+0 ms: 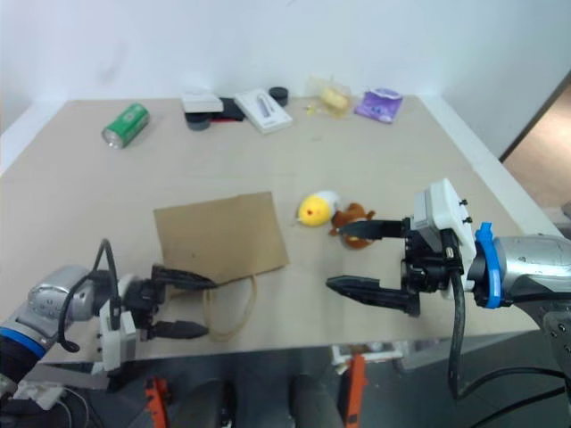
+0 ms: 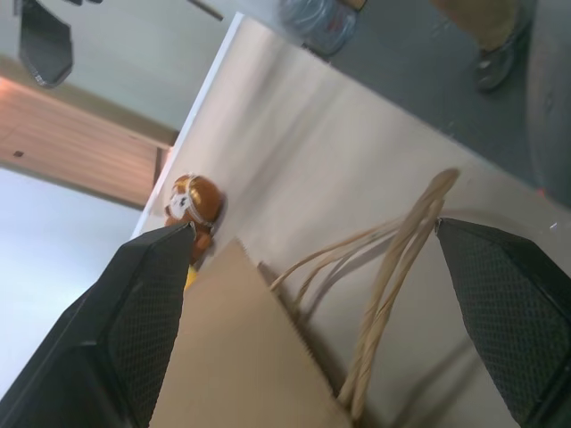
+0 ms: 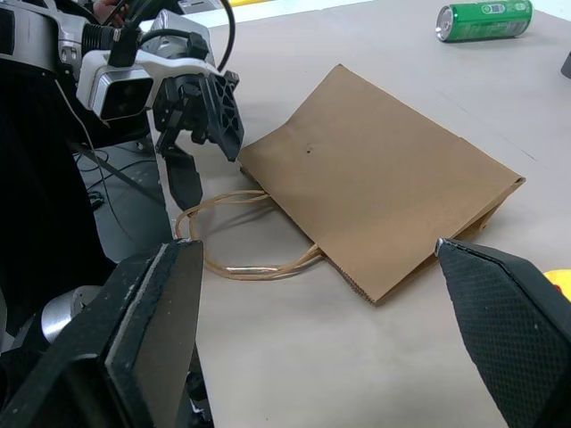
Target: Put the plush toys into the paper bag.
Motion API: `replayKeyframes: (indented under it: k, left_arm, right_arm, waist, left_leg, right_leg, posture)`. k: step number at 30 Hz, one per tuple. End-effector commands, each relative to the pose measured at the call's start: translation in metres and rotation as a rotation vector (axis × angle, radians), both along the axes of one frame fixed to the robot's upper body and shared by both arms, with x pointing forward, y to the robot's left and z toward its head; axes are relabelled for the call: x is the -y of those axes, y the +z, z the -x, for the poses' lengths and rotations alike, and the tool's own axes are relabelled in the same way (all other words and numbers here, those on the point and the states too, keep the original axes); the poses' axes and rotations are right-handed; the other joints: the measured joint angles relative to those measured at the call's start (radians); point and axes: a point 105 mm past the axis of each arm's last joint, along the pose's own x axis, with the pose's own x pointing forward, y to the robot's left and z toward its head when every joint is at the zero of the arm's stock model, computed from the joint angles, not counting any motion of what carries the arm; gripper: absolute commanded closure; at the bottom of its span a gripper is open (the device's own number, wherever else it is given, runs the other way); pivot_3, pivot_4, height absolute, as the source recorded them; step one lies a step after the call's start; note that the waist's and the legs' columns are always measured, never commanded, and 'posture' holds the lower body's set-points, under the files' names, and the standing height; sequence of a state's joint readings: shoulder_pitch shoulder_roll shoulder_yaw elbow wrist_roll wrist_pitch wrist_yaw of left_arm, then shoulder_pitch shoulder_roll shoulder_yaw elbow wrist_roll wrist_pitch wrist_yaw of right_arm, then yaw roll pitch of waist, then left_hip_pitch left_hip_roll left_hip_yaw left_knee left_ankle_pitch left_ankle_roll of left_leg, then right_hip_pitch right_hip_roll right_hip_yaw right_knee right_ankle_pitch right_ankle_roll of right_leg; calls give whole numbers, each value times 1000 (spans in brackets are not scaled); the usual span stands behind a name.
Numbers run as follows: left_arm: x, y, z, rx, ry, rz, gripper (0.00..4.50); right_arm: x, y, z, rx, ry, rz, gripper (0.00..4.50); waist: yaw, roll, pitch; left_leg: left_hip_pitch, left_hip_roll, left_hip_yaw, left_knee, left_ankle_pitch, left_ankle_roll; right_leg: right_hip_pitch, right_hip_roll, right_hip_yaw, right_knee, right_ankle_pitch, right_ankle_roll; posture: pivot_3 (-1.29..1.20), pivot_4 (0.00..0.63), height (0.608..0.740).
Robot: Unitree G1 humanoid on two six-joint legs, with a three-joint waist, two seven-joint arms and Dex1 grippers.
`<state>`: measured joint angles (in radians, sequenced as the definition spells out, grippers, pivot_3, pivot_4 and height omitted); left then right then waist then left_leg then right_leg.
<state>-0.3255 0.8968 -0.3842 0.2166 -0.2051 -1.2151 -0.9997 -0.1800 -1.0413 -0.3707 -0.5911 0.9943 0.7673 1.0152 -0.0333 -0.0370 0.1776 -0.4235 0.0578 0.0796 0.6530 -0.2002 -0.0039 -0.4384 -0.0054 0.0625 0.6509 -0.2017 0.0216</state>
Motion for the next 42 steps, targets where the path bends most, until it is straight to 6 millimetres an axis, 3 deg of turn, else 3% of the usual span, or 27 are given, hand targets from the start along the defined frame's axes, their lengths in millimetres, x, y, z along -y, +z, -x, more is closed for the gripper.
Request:
replayKeyframes:
  k: [1, 24, 37, 40, 42]
  left_arm:
    - [-5, 2, 7, 21, -30, -16, 44]
    - [8, 7, -5, 30, -2, 66, 44]
    - [19, -7, -16, 35, 26, -2, 44]
    - [26, -8, -22, 26, 50, -2, 883]
    - [30, -6, -25, 15, 64, 5, 1877]
  right_arm:
    - [0, 10, 4, 56, 1, 13, 0]
    - [0, 9, 4, 57, -11, 16, 0]
    - [-6, 17, 5, 63, 14, -46, 0]
    - [-7, 21, 6, 62, 19, -71, 0]
    - [-8, 23, 7, 59, 21, -76, 0]
  waist:
    - [0, 0, 0]
    - [2, 0, 0]
    - [2, 0, 0]
    - [3, 0, 0]
    - [3, 0, 0]
  left_leg:
    - [0, 0, 0, 0, 0, 0]
    - [0, 0, 0, 0, 0, 0]
    - [0, -1, 0, 0, 0, 0]
    - [0, -2, 0, 0, 0, 0]
    - [0, -2, 0, 0, 0, 0]
  right_leg:
    - [0, 0, 0, 0, 0, 0]
    - [0, 0, 0, 0, 0, 0]
    - [0, 0, 0, 0, 0, 0]
    - [0, 0, 1, 0, 0, 1]
    - [0, 0, 1, 0, 1, 1]
  posture:
    - [0, 150, 740]
    - [0, 150, 740]
    - [0, 150, 740]
    - [0, 150, 740]
    - [0, 150, 740]
